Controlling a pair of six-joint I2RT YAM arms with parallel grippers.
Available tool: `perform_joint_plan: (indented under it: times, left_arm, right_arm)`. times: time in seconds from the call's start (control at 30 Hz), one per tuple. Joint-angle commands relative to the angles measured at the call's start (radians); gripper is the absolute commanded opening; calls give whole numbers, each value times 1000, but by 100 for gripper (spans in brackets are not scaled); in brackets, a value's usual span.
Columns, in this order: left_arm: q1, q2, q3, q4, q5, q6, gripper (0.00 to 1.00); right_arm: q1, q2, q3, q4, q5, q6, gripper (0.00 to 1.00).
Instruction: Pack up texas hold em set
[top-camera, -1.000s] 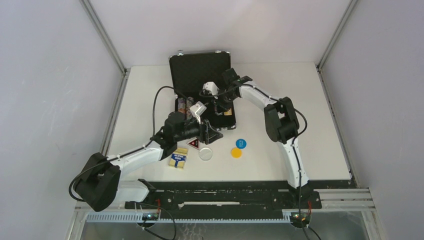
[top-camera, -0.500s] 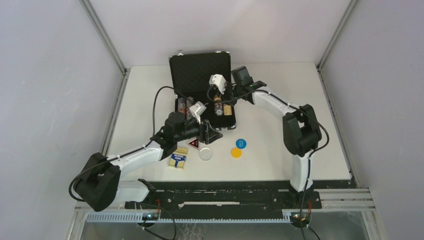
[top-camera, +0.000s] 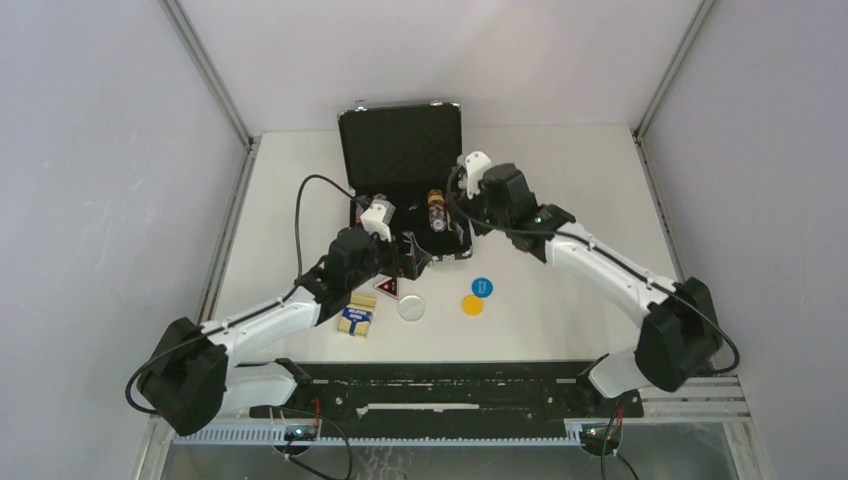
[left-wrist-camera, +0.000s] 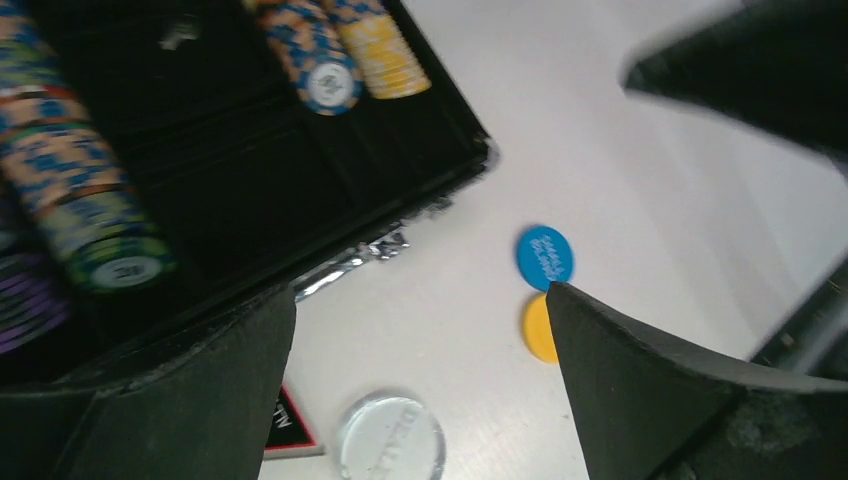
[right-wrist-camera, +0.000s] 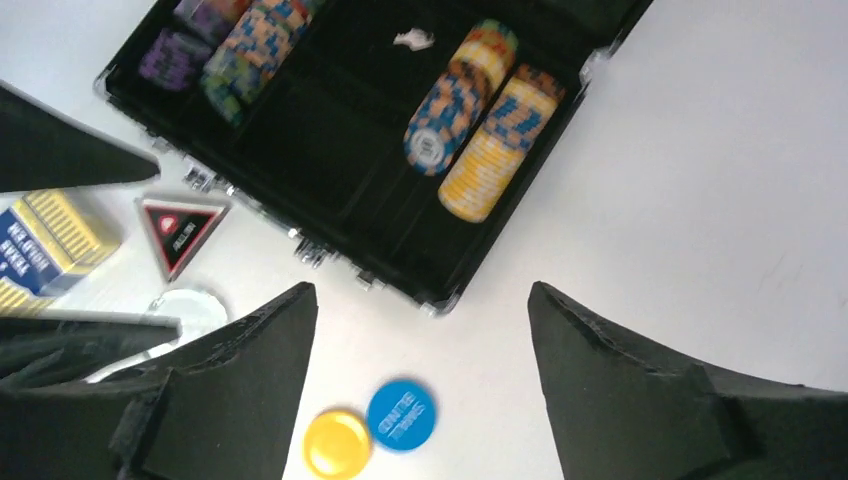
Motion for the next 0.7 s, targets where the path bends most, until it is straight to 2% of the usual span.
perform_joint_plan:
  times: [0.0, 0.1, 0.17, 0.27, 0.33, 0.47, 0.57, 0.67]
  left_arm:
    - [-67, -106, 47, -92, -375, 46, 100]
    - [-81, -153, 36, -159, -563, -60, 100]
    - [-80, -193, 23, -211, -682, -136, 100]
    - [-57, -257, -5, -329, -838, -341, 100]
    - [12, -290, -23, -379, -797, -416, 100]
    - [170, -305, -56, -410, -614, -427, 97]
    - [176, -287, -68, -396, -530, -311, 93]
    - [96, -248, -78, -410, -564, -200, 100]
  right_arm:
    - [109, -90, -122, -10, 262, 229, 91]
    - [238, -81, -159, -38, 393, 290, 95]
    - [342, -59, -180, 5, 455, 322, 89]
    - [457, -18, -182, 86, 473, 362, 85]
    - [508, 13, -170, 134, 475, 376, 84]
    - [548, 94, -104, 139, 450, 387, 84]
    - [548, 117, -73, 126, 486, 392, 84]
    - [510, 93, -76, 125, 495, 407, 85]
